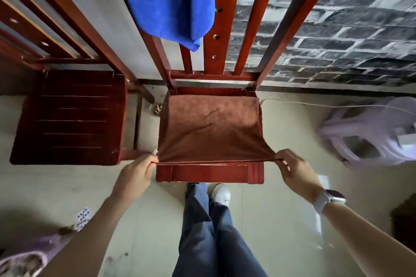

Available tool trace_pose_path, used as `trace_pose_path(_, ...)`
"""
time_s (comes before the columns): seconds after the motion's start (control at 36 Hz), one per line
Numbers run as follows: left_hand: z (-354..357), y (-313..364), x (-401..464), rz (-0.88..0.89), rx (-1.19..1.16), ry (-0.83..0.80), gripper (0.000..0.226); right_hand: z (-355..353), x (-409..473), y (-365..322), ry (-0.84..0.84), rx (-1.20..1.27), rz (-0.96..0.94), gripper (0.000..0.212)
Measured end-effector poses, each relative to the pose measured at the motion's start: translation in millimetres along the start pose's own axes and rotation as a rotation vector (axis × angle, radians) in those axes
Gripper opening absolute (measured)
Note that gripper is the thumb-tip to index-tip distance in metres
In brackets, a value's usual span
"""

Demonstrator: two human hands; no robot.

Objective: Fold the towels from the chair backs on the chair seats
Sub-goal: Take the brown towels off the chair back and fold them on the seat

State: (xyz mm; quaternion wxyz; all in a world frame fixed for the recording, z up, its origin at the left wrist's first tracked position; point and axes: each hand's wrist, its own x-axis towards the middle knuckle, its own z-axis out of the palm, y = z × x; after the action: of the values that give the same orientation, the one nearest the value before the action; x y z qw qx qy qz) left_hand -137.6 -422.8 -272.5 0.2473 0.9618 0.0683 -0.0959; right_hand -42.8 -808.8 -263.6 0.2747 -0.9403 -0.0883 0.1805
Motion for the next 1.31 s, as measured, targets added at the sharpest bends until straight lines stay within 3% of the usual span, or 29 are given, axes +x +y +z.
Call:
trace_pose_path(0.22,100,-31,-43,-0.240,0.038,-0.386,0.020,91,-48,50,-0.400,-0.136,0.326,0.025)
trace_pose_path(0.33,118,-42,-47,-0.305,0.146,-0.774,0.018,109,-62,65,-0.768,-0.364,0.364,0.036)
trace_pose_path(0.39,119,-43,-44,-0.347,0.194,-0.774,0.018,113,-62,66,-0.824,-0.431,0.385,0.037)
trace_pose_path(0.44,118,-39,-33,-0.332,0.223,-0.606,0.017,116,-53,61,-0.750,-0.446,0.368,0.037)
trace_pose_path(0.56,123,-22,13,-0.085,0.192,-0.205,0.012,129,-9,32,-0.379,-0.334,0.142,0.040)
trace_pose_path(0.61,133,-13,44,-0.012,0.170,-0.122,0.029,141,24,11,-0.263,-0.291,0.037,0.044)
trace_pose_path(0.72,164,-6,97,0.023,0.175,-0.107,0.049,179,90,-21,-0.208,-0.326,-0.152,0.053)
trace_pose_path(0.83,195,-15,137,0.030,0.241,-0.087,0.054,220,142,-32,-0.161,-0.374,-0.217,0.055)
trace_pose_path(0.97,207,-47,147,0.013,0.361,-0.013,0.061,232,164,0,-0.110,-0.527,-0.293,0.053)
trace_pose_path(1.19,188,-77,148,-0.041,0.355,-0.026,0.067,161,179,84,0.001,-0.455,0.035,0.055)
trace_pose_path(1.31,172,-70,162,-0.069,0.295,0.014,0.064,139,194,96,0.042,-0.326,0.082,0.055)
